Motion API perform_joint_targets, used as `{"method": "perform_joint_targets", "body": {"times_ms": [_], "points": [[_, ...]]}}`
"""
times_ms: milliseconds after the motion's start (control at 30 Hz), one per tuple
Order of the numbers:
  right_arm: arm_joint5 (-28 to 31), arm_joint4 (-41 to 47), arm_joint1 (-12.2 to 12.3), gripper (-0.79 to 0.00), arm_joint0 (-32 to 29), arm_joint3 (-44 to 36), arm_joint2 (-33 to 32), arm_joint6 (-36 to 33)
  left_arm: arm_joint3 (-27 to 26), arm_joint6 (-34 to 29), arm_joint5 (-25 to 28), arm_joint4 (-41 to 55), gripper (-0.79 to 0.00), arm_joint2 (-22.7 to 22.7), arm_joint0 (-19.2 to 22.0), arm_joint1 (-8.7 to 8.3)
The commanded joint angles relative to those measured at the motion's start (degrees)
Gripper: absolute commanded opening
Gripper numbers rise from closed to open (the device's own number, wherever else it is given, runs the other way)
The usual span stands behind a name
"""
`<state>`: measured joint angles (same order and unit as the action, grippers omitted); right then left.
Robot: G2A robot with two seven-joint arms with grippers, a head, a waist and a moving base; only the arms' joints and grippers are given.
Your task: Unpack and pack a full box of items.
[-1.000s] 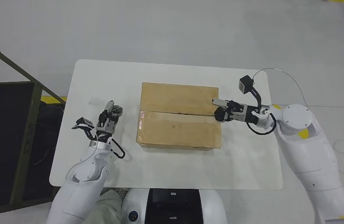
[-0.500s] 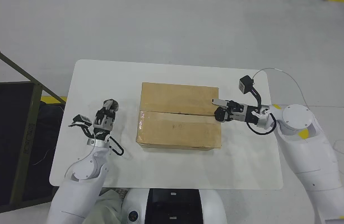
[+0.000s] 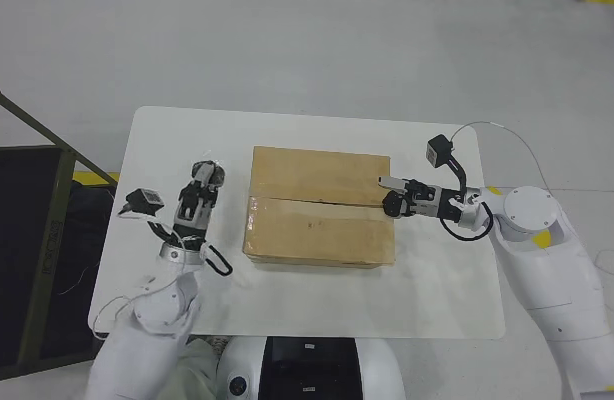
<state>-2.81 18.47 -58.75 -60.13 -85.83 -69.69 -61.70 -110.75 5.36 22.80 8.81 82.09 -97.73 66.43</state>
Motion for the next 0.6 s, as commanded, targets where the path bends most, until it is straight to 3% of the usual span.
{"method": "perform_joint_targets", "body": {"times_ms": [0,233,567], "points": [[0.00,0.00,0.00,0.000,0.00,0.00,0.00,0.00,-1.31,1.74,-1.22,-5.89,-0.785,-1.59,0.09,0.26],[0.00,0.00,0.00,0.000,0.00,0.00,0.00,0.00,-2.25,4.74,-5.72,-18.07,-0.785,-7.39,1.53,1.17],[0.00,0.00,0.00,0.000,0.00,0.00,0.00,0.00,-2.69,6.00,-9.72,-28.16,-0.748,-12.86,4.21,2.22]]}}
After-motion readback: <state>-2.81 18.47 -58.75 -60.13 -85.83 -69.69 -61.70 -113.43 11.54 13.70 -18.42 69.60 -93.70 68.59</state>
